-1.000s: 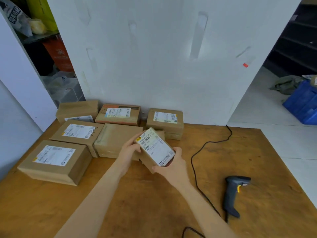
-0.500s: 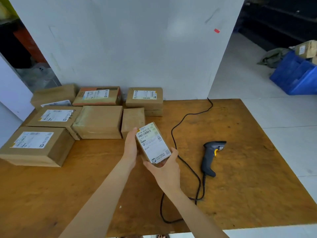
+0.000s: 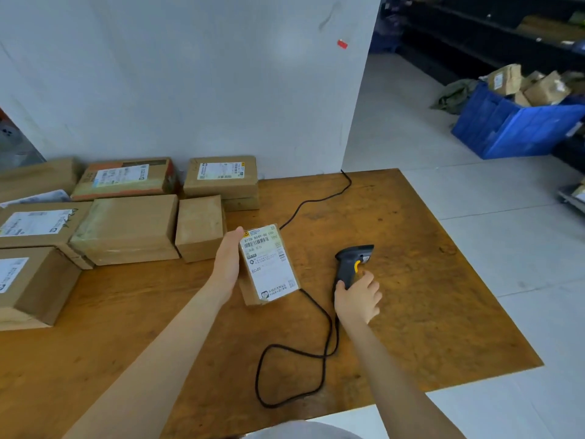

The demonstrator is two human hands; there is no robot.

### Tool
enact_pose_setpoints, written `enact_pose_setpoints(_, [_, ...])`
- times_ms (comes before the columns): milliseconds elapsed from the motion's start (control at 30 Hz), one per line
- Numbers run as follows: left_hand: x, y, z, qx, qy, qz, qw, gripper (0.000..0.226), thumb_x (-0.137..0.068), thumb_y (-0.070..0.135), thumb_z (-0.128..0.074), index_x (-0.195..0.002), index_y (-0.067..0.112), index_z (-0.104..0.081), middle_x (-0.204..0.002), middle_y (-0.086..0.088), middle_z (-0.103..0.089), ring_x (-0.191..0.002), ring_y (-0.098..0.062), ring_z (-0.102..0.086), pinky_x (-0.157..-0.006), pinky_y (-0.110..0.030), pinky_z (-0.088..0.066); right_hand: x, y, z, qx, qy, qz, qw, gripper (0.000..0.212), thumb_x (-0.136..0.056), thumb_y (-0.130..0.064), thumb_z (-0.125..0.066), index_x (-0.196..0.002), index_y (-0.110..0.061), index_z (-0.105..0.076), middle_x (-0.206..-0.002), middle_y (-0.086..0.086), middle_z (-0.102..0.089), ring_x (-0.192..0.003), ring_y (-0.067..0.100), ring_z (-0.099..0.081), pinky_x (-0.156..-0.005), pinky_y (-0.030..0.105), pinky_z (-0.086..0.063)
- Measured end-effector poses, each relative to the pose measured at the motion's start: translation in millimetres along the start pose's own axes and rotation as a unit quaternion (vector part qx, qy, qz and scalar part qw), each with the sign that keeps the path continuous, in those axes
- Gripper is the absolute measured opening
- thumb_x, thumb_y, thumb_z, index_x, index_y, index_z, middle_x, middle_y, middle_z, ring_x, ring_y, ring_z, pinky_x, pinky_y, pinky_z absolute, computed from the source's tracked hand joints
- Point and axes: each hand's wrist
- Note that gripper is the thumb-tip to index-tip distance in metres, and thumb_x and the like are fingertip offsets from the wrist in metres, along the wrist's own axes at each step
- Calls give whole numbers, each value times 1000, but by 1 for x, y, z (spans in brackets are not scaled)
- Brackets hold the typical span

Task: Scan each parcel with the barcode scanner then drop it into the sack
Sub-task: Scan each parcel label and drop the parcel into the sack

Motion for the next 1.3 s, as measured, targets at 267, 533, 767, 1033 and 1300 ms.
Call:
enact_pose_setpoints(267, [-4, 5, -1, -7, -4, -20, 1000, 39, -99, 47, -36, -98, 16, -59, -91, 1, -68, -85, -10, -60, -72, -26, -37, -37, -20, -21, -3, -56, -47, 997, 82, -88, -38, -63, -147, -7, -16, -148, 16, -31, -135, 36, -31, -104, 55, -31])
enact_pose_setpoints(533, [-11, 7, 5, 10, 10, -29, 999, 44, -99, 48, -36, -105, 12, -60, -101, -4, -68, -96, -17, -61, -84, -29, -42, -29, -41, -11, -158, -87, -35, 983, 60, -86, -26, -64, -133, -2, -35, -110, 14, -58, -94, 33, -59, -72, 38, -47])
enact_pose_setpoints(767, [-13, 4, 17, 26, 49, -37, 998, 52, -94, 51, -44, -127, 12, -55, -123, -10, -62, -120, -26, -55, -111, -50, -35, 53, -65, 52, -362, -297, 194, 862, 37, -88, -41, -62, -72, -9, -53, -50, 10, -51, -45, 17, -48, -54, 22, -48])
enact_pose_setpoints(1033, [-8, 8, 23, 75, 69, -42, 994, 46, -95, 46, -46, -123, 12, -57, -117, -10, -66, -112, -25, -60, -105, -47, -42, 108, -73, 70, -256, -417, 314, 813, 26, -82, -57, -52, -81, -32, -50, -50, 3, -56, -49, 21, -57, -62, 22, -49])
enact_pose_setpoints(1300, [-10, 10, 27, 83, 65, -53, 993, 49, -88, 52, -45, -120, 16, -59, -114, -6, -66, -110, -21, -60, -102, -41, -44, 126, -73, 70, -300, -377, 288, 827, 40, -75, -65, -59, -85, -28, -49, -41, 0, -48, -35, 19, -41, -48, 40, -43])
Point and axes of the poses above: each hand's wrist, its own x-axis away from the middle knuckle, its own z-axis out of the back of the hand, y = z × x
